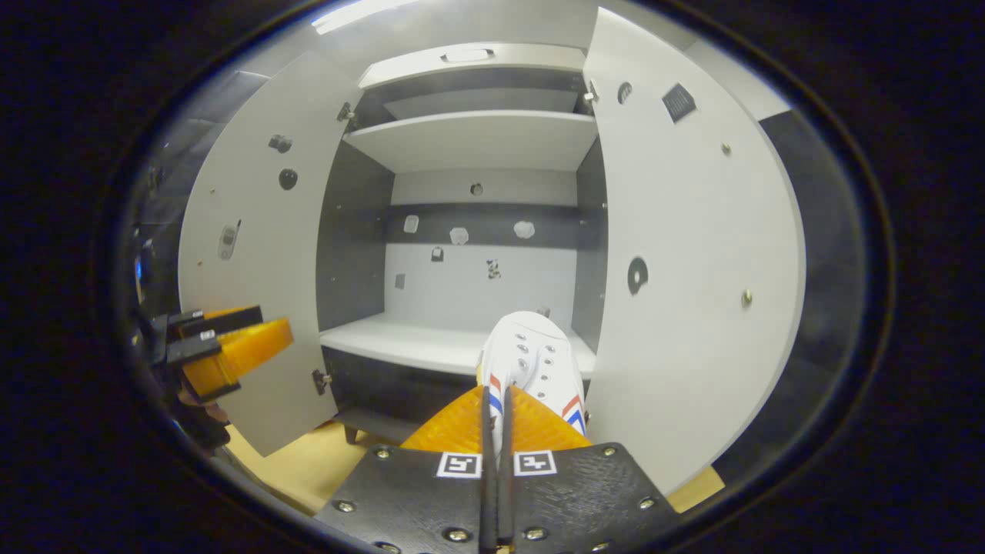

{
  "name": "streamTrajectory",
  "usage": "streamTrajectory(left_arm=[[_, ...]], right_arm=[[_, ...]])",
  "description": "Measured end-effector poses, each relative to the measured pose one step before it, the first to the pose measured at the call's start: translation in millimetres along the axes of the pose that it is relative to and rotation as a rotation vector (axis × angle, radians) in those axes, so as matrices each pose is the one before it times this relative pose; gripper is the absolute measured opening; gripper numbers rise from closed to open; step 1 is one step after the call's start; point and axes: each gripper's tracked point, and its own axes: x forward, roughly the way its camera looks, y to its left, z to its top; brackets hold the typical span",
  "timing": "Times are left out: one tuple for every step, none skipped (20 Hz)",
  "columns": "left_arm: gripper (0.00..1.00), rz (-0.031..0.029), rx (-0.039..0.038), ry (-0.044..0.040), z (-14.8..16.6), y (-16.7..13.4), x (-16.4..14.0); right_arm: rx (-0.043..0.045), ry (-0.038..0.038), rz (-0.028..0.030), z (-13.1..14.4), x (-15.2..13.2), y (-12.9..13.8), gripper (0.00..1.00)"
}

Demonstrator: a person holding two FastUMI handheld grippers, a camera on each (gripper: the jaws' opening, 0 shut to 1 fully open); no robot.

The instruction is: Grab one shoe with the right hand and put it into the shoe cabinet, grab the other shoe with the left hand and put it into the shoe cabinet; then close the right door with the right hand and the left door with the left hand.

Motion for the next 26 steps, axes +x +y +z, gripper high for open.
streamTrajectory(left_arm=[[0.95, 0.00027, 0.00429, 0.01044, -4.04, 1.22, -2.24], [0.95, 0.00261, -0.00148, -0.02004, 3.48, 2.01, -0.13], [0.94, -0.00122, 0.00612, -0.001, 0.83, 0.5, -0.41], [0.94, -0.0119, 0.00298, -0.0052, 0.82, -0.43, -1.62], [0.94, -0.01269, -0.0033, 0.00044, 0.45, -2.07, -0.03], [0.94, -0.0084, -0.00371, 0.00042, 0.01, -0.85, -0.69], [0.94, -0.00406, 0.0001, 0.00178, -0.9, 0.7, 1.36], [0.94, 0.00083, 0.00282, -0.00024, -0.37, 2.07, 0.29], [0.94, 0.00164, 0.00582, 0.00629, -2.44, 1.96, 0.78], [0.94, 0.00209, -0.00164, 0.0043, -0.75, 1.55, 0.76], [0.94, -0.00048, -0.00622, 0.00432, -0.44, 1.54, 1.33], [0.94, 0.00168, -0.00673, 0.00611, -0.32, 1.21, 1.66], [0.93, 0.00271, -0.00393, 0.00535, -2.59, 1.18, 0.77], [0.92, -0.00368, 0.00292, 0.00605, -1.46, 0.11, 0.59], [0.92, -0.00391, -0.00005, 0.00787, -1.88, -1.95, 2.15], [0.92, -0.01485, -0.00216, 0.0024, -0.17, -3.94, 0.92], [0.94, -0.01201, -0.00024, 0.00493, -1.08, -2.74, 0.85], [0.95, 0.00367, -0.00261, 0.00435, -1.34, -0.09, -0.09], [0.95, 0.00343, 0.00034, 0.00066, -0.68, 1.52, 0.5], [0.95, -0.00002, -0.00097, 0.00122, -0.23, -0.04, 1.34], [0.95, 0.00187, 0.00236, 0.00758, -2.6, -0.28, 0.93], [0.95, 0.00241, 0.00587, 0.00974, -2.86, -0.04, 2.21], [0.95, 0.00183, 0.00236, 0.00652, -1.89, 0.27, 1.91], [0.95, 0.0051, 0.00236, 0.00912, -2.36, 0.53, 2.24], [0.95, 0.00592, 0.00027, 0.00706, -1.74, 1.08, 1.57], [0.95, 0.00275, -0.00076, 0.00421, -1.8, 0.11, 1.46]], right_arm=[[0.00792, -0.01366, 0.00305, 18.01, 11.14, 0.98, 0.01], [0.00379, -0.01188, 0.00079, 17.02, 12.06, 0.11, 0.01], [0.00876, -0.01129, -0.00283, 15.76, 12.43, -0.94, 0.01], [-0.00058, -0.00679, 0.00187, 13.6, 13.47, 2.42, 0.01], [-0.00217, -0.00292, -0.00396, 10.45, 14.09, 0.4, 0.01], [0.00069, -0.00273, -0.00208, 8.45, 13.33, -0.02, 0.01], [0.00014, 0.0015, -0.00903, 7.16, 16.49, -0.89, 0.01], [0.0005, 0.00929, -0.00886, 3.77, 16.38, -1.27, 0.01], [0.00007, 0.00931, -0.00985, -0.24, 14.86, -1.31, 0.01], [0.00205, 0.01437, -0.00714, -1.91, 15.6, -0.63, 0.01], [-0.00232, 0.01868, -0.00704, -5.9, 15.22, -0.6, 0.01], [0.00688, 0.0198, -0.00623, -7.82, 14.63, 0.15, 0.01], [-0.00005, 0.0239, -0.00229, -10.0, 14.87, 1.7, 0.01], [0.0023, 0.02127, -0.00019, -9.77, 14.54, 1.67, 0.01], [-0.00731, 0.01571, 0.00674, -9.06, 14.31, 4.34, 0.01], [-0.00317, 0.01094, -0.00417, -8.39, 14.12, 1.33, 0.01], [0.00525, 0.01327, -0.00054, -7.68, 10.24, 3.5, 0.0], [0.00109, 0.00987, -0.00047, -5.71, 8.86, 1.93, 0.01], [-0.00492, 0.01203, 0.00231, -5.77, 8.12, 1.25, 0.01], [-0.00334, 0.00923, 0.00625, -5.92, 8.78, 3.86, 0.01], [-0.00515, 0.00969, 0.0046, -6.17, 7.87, 1.32, 0.01], [0.00747, 0.01195, -0.00097, -5.21, 5.63, -1.33, 0.01], [0.01163, 0.01292, -0.00257, -5.41, 4.43, -1.04, 0.01], [-0.00735, 0.00673, -0.00406, -4.46, 5.96, -2.02, 0.05], [-0.00485, 0.00729, -0.0036, -4.44, 7.23, -1.8, 0.01], [0.00162, 0.01783, -0.00793, -6.43, 0.8, -1.1, 0.02]])
